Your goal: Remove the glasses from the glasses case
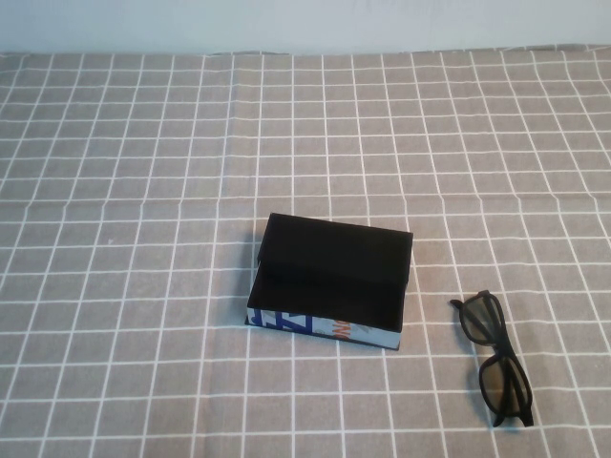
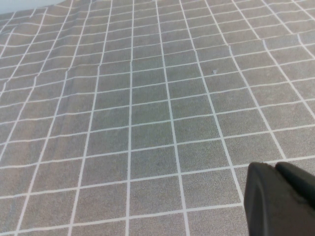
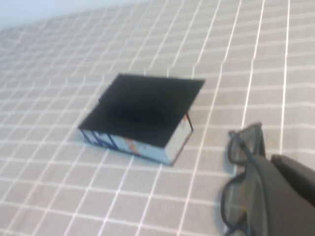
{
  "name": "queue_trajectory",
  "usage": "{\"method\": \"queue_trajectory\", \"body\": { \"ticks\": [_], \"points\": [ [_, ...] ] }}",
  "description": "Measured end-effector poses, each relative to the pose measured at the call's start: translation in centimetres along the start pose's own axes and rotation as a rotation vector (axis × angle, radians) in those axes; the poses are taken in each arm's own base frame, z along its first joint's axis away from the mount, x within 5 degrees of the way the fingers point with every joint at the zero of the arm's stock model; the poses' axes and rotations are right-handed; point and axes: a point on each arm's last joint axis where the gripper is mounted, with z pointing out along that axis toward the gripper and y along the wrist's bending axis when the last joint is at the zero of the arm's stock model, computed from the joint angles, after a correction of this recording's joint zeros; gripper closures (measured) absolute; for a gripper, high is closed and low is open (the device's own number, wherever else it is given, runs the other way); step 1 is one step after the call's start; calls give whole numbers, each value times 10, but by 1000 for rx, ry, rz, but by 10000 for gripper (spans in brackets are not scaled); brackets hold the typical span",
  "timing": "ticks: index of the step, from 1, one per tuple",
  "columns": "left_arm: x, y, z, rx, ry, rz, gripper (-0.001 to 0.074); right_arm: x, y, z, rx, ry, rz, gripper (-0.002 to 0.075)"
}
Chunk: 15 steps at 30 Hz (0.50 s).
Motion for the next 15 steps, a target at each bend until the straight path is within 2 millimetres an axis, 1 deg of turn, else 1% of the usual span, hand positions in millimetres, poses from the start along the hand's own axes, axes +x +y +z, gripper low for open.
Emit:
{"method": "queue_trajectory", "body": {
  "ticks": [10, 15],
  "points": [
    [0, 0, 0, 0, 0, 0, 739, 3, -1, 0, 6, 31, 0, 743],
    [0, 0, 0, 0, 0, 0, 739, 16, -7, 8, 18, 32, 4, 743]
  ]
}}
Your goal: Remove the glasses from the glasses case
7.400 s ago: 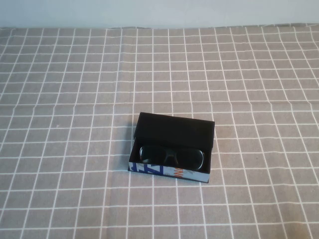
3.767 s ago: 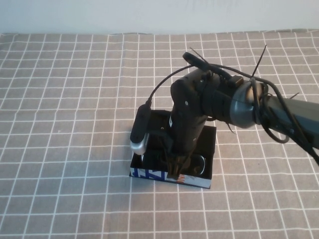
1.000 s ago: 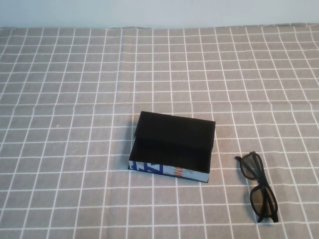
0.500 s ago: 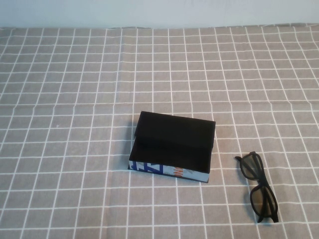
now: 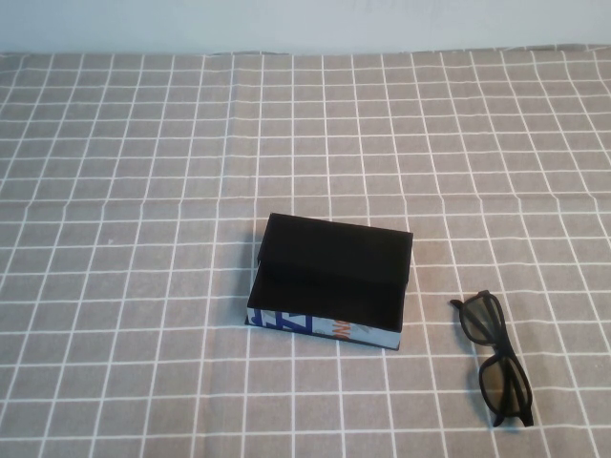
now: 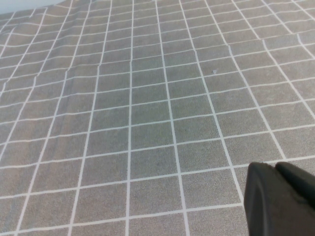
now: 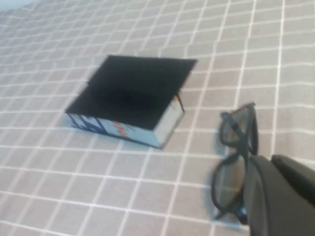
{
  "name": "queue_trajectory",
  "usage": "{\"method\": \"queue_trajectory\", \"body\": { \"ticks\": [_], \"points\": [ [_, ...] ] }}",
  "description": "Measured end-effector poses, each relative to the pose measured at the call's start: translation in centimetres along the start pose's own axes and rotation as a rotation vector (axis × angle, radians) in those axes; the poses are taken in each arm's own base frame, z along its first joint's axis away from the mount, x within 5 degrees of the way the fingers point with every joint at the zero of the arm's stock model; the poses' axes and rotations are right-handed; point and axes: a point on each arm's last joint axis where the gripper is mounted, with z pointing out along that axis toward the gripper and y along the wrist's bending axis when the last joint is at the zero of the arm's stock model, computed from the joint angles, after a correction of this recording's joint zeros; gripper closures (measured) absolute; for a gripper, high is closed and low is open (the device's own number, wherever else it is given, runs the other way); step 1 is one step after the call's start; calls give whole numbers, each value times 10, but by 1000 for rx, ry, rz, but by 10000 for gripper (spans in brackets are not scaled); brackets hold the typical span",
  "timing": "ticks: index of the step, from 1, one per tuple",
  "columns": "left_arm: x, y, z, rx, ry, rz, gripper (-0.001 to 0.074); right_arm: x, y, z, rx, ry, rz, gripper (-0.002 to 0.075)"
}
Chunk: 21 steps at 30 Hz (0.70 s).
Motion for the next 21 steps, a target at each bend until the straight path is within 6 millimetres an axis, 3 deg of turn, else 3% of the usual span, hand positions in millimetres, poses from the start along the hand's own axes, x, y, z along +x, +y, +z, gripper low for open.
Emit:
{"method": "queue_trajectory", "body": {
  "ticks": [11, 21],
  "points": [
    [0, 0, 0, 0, 0, 0, 739, 48, -21, 16, 52, 83, 36, 743],
    [0, 0, 0, 0, 0, 0, 739, 50, -36, 8, 235, -148, 107, 743]
  ]
}}
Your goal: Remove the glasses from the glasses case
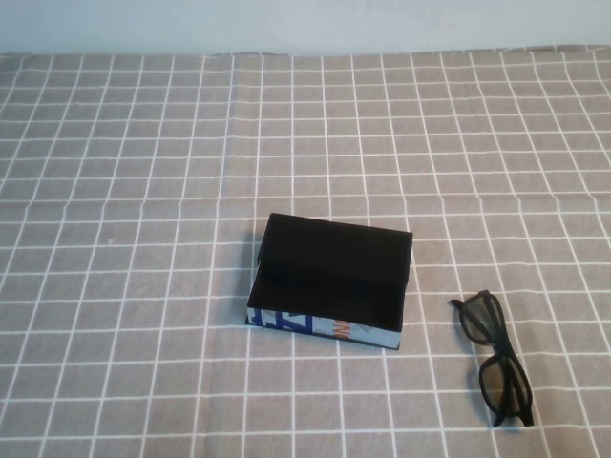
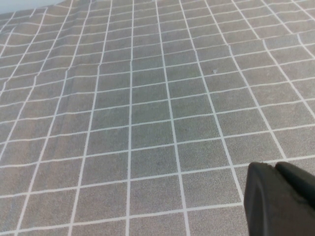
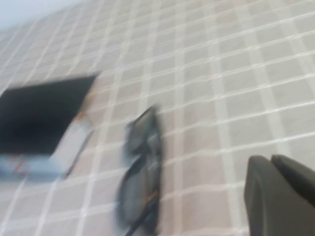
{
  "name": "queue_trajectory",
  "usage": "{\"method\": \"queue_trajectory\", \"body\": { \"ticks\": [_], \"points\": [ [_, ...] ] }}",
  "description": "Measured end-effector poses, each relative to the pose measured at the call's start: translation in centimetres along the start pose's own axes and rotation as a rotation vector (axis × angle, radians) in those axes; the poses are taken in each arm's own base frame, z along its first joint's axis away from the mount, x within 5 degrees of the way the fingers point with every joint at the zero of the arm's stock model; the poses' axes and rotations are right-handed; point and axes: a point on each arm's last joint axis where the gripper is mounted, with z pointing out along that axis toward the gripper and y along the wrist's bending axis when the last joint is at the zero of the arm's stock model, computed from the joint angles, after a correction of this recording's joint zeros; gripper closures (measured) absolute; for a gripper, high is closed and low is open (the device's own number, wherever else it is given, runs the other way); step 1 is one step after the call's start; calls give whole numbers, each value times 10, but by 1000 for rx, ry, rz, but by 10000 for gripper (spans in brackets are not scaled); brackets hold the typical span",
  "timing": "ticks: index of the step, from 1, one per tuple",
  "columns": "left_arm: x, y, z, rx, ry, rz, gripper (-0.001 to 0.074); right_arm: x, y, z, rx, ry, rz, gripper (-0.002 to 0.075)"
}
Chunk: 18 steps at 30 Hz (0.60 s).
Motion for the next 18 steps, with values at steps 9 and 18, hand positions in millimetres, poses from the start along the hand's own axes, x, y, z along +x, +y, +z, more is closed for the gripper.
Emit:
{"method": "queue_trajectory", "body": {
  "ticks": [9, 18],
  "points": [
    [0, 0, 0, 0, 0, 0, 739, -6, -7, 0, 116, -87, 14, 743],
    [0, 0, 0, 0, 0, 0, 739, -6, -7, 0, 117, -89, 11, 743]
  ]
}}
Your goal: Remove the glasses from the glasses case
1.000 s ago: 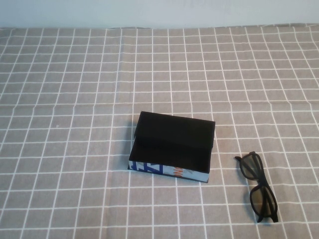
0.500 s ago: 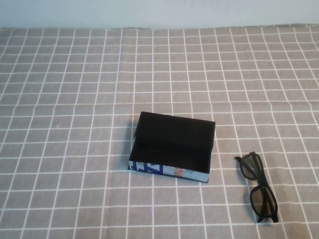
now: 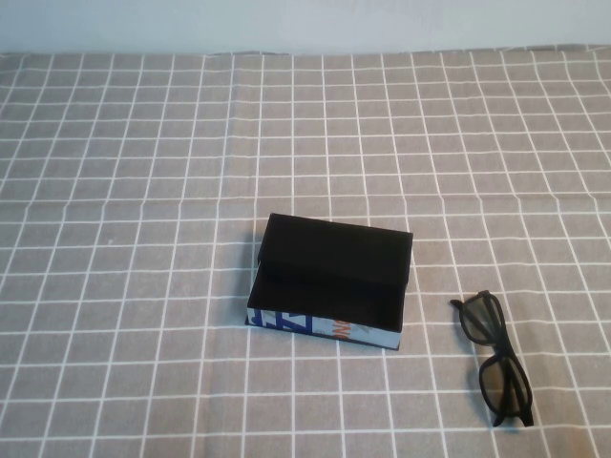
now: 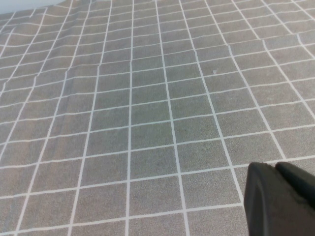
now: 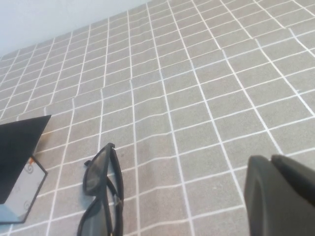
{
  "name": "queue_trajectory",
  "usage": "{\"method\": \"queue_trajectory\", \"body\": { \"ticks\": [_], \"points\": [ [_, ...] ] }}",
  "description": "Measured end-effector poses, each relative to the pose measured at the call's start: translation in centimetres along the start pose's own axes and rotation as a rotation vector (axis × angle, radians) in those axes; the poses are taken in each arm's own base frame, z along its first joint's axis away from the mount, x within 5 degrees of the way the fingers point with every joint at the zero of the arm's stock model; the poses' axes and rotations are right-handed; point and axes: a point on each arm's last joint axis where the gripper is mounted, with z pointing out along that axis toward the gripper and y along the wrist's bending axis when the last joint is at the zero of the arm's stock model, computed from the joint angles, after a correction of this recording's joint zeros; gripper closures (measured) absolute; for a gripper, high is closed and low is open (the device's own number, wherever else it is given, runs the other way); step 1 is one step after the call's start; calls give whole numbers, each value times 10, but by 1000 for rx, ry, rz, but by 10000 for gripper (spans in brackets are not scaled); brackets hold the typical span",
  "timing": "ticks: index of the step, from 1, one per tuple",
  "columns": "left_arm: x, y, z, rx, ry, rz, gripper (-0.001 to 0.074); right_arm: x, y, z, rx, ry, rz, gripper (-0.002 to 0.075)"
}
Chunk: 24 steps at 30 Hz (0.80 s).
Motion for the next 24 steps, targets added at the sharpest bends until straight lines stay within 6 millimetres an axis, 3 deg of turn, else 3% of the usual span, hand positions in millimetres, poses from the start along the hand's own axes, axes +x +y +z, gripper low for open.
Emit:
{"method": "queue_trajectory", "body": {
  "ticks": [2, 6, 8, 24],
  "points": [
    [0, 0, 0, 0, 0, 0, 739, 0, 0, 0, 3, -1, -30, 743],
    [0, 0, 0, 0, 0, 0, 739, 0, -2, 0, 21, -1, -321, 743],
    [0, 0, 0, 0, 0, 0, 739, 0, -2, 0, 24, 0, -385, 743],
    [0, 0, 0, 0, 0, 0, 739, 0, -2, 0, 24, 0, -427, 743]
  ]
}}
